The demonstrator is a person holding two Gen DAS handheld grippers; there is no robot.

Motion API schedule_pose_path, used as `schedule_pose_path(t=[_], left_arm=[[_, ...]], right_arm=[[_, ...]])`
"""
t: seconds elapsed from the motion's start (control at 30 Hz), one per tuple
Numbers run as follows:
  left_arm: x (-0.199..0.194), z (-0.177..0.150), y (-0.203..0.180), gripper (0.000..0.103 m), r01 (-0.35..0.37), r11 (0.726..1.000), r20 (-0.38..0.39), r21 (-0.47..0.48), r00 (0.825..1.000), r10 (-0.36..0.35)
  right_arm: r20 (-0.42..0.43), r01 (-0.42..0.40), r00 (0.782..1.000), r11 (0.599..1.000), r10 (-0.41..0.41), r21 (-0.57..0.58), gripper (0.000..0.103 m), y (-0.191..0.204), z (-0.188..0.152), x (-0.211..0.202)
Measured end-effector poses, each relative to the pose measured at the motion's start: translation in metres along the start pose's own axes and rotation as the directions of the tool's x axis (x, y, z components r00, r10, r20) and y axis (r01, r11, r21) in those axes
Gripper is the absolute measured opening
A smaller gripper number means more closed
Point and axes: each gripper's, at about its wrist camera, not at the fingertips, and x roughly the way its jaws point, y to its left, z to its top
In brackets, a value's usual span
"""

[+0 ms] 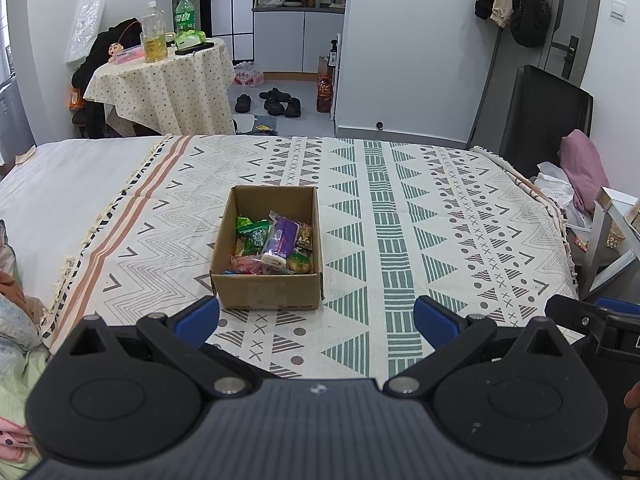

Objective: Organize snacks

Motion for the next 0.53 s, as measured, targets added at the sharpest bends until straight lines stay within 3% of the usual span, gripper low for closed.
schedule_pose_path(t=[0.53], left_arm=[[-0.0018,-0.0030,-0.0004,0.103,0.001,1.000,0.003,0.007,1.000,-0.001]], right_arm=[[-0.008,0.000,1.000,1.000,0.000,-0.003,0.103,0.0031,-0.0039,0.0015]])
